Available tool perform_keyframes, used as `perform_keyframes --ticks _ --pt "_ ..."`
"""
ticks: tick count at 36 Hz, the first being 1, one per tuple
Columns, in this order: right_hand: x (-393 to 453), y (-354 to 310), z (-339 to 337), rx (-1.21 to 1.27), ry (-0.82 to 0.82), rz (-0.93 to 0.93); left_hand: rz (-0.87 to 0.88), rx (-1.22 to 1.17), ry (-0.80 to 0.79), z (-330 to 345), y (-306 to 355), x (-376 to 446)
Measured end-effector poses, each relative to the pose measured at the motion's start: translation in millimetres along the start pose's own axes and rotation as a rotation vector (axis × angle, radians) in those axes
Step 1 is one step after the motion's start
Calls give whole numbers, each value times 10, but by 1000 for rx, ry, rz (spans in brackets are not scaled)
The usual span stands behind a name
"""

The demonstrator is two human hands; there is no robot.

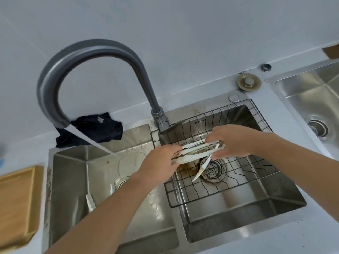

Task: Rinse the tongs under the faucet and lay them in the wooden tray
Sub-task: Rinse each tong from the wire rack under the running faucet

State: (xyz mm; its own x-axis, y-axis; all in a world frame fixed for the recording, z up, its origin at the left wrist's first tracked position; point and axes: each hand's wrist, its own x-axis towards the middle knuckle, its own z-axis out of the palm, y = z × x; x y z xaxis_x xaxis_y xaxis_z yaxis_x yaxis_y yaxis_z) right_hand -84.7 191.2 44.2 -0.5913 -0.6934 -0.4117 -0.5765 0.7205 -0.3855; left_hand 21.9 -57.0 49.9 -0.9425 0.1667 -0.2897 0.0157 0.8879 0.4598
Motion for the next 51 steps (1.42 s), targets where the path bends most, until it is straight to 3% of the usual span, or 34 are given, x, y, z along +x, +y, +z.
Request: perform_keyframes --ticks 7,21,30,36,45,51 --pt "46 -336 13 -94 99 -101 -31 -48 50 -111 -112 -226" --pt "3 -928 -63 -61 175 -90 -89 -230 241 -431 -614 -684" --pt "75 -1440 -15 72 186 4 -374 -889 489 -613 -1039 -985" --pt "132 -1719 135 382 142 87 -471 -1409 524 -649 -1050 -1051" --pt "177 -2165 217 699 120 239 -489 -1888 514 -676 -1151 -1067" --pt "266 -2438 247 948 96 350 -462 -1997 513 -648 -1121 -1002"
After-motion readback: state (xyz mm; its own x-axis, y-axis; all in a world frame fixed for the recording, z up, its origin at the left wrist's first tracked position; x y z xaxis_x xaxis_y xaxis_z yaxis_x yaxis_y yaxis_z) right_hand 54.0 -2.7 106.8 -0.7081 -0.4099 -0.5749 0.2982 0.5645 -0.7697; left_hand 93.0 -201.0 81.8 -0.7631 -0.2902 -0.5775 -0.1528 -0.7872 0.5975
